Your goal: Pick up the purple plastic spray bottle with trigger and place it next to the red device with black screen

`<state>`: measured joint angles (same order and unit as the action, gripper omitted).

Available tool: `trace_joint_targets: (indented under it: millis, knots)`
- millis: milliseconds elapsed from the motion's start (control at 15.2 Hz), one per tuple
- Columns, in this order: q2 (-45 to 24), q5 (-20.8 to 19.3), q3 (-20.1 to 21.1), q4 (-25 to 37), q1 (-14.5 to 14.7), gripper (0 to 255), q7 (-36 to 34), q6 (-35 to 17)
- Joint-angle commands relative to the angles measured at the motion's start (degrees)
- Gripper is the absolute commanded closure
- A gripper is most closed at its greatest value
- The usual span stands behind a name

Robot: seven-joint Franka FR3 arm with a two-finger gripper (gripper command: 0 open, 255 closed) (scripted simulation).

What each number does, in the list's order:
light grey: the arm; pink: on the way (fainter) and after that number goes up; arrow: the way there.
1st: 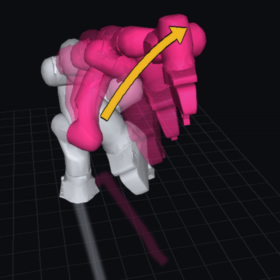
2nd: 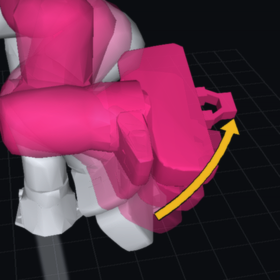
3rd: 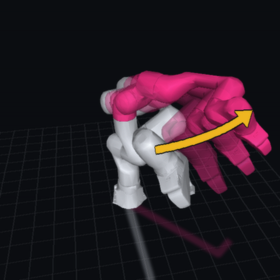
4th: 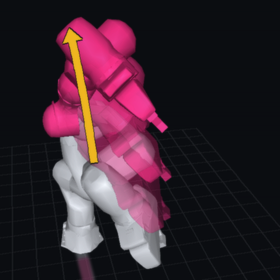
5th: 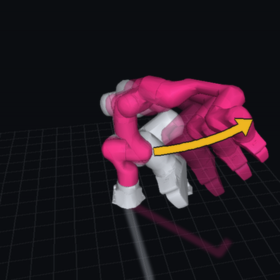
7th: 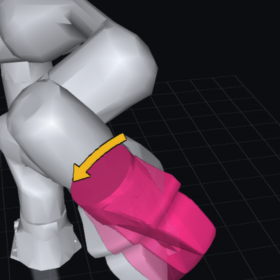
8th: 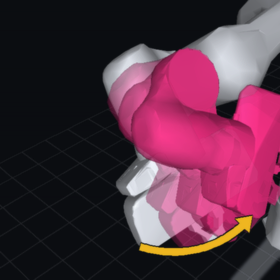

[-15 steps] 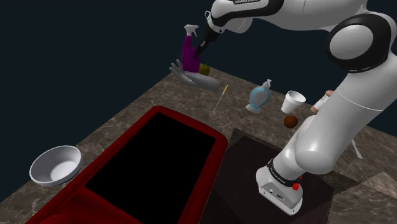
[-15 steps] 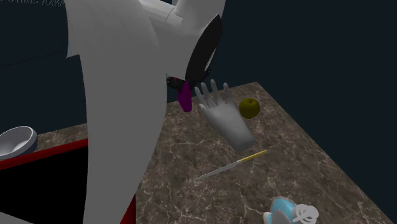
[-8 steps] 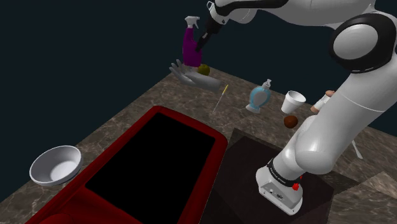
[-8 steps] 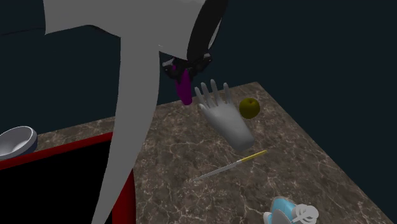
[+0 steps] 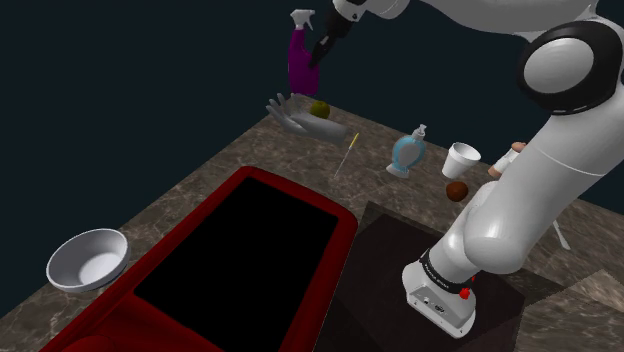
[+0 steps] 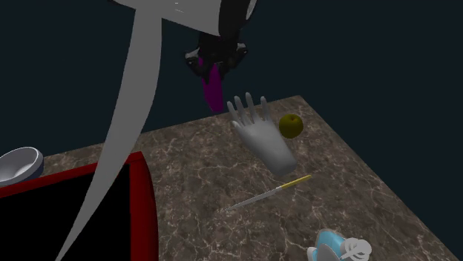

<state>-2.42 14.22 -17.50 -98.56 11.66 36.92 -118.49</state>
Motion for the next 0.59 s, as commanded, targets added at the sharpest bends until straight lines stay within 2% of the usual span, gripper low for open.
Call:
trace_joint_targets:
  millis: [0,264,528]
  knots:
    - [0.1,-0.2,-0.1,1.4,0.0,255,-0.3,1.5]
    - [-0.1,-0.4,-0.1,4.5,-0.1,255,-0.9,4.4]
    - [0.8,-2.3,2.4,1.2,2.7,255,-6.1,0.8]
